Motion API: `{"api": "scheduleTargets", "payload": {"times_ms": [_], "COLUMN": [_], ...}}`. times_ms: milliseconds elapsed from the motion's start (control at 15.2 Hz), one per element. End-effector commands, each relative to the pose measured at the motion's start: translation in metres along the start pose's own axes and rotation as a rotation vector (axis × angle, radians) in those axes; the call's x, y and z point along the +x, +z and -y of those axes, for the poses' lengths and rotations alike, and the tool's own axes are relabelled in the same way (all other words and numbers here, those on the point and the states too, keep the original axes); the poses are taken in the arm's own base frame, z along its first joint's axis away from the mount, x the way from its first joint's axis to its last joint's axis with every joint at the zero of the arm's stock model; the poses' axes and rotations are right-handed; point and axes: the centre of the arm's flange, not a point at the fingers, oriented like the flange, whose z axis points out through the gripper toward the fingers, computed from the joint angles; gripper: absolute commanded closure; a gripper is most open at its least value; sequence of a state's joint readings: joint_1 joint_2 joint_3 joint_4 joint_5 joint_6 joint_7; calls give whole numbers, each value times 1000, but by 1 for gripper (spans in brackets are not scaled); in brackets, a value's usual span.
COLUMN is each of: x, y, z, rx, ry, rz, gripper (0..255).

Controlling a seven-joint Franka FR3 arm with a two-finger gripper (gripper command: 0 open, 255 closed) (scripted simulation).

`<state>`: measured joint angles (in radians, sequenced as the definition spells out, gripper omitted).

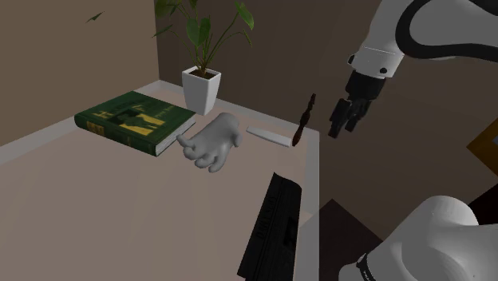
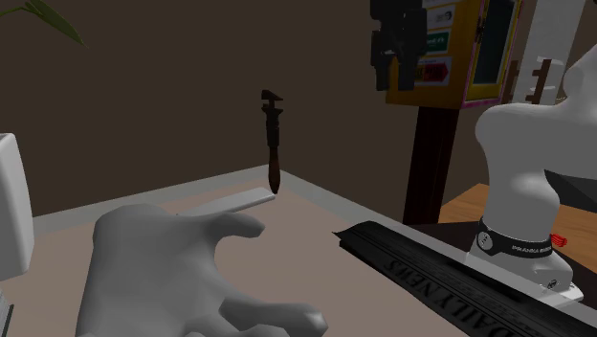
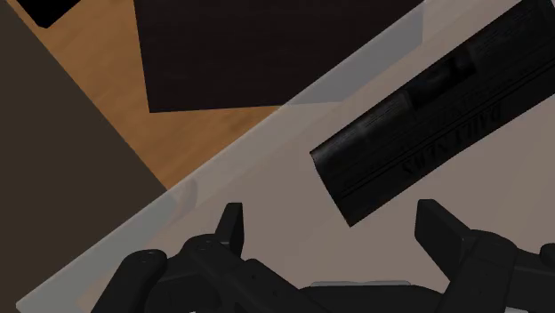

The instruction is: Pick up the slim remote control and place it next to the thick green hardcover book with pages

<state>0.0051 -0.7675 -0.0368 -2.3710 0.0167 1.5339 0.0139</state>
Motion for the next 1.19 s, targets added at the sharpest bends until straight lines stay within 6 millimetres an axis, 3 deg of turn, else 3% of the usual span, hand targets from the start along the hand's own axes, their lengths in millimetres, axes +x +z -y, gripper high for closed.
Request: {"api": "scheduleTargets", "payload": {"times_ms": [0,594,1122], "x": [0,88,174], "y": [0,58,108], "z": [0,-46,-74], "rx": [0,-22,-41], "ry": [0,-185,-350], "rz": [0,-15,-29], "gripper": [0,0,0]}}
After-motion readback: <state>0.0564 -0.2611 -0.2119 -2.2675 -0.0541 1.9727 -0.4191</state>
